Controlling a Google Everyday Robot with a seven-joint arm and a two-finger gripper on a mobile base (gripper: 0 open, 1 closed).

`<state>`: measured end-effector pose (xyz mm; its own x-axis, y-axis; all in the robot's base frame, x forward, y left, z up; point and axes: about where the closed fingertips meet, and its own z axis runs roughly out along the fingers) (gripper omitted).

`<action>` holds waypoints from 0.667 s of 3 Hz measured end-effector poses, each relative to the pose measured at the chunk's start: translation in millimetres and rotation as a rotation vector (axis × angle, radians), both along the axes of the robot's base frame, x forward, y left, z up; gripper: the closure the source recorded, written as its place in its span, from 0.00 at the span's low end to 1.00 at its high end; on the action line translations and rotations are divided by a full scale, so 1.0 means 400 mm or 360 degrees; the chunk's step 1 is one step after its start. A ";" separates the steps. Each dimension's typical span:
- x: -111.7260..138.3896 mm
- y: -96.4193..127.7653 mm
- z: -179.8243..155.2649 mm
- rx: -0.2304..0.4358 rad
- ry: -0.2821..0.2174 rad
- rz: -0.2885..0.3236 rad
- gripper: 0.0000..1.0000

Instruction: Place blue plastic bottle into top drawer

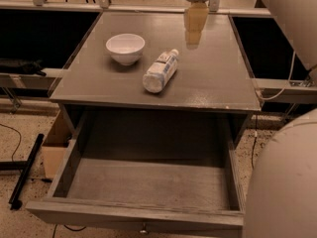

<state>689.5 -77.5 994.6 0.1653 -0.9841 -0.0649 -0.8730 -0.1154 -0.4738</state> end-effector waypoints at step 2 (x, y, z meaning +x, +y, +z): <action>0.008 0.027 -0.015 -0.0041 0.0011 0.0156 0.00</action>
Offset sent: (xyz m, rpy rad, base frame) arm 0.0017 0.0142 -0.0030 -0.0535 0.0061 0.2219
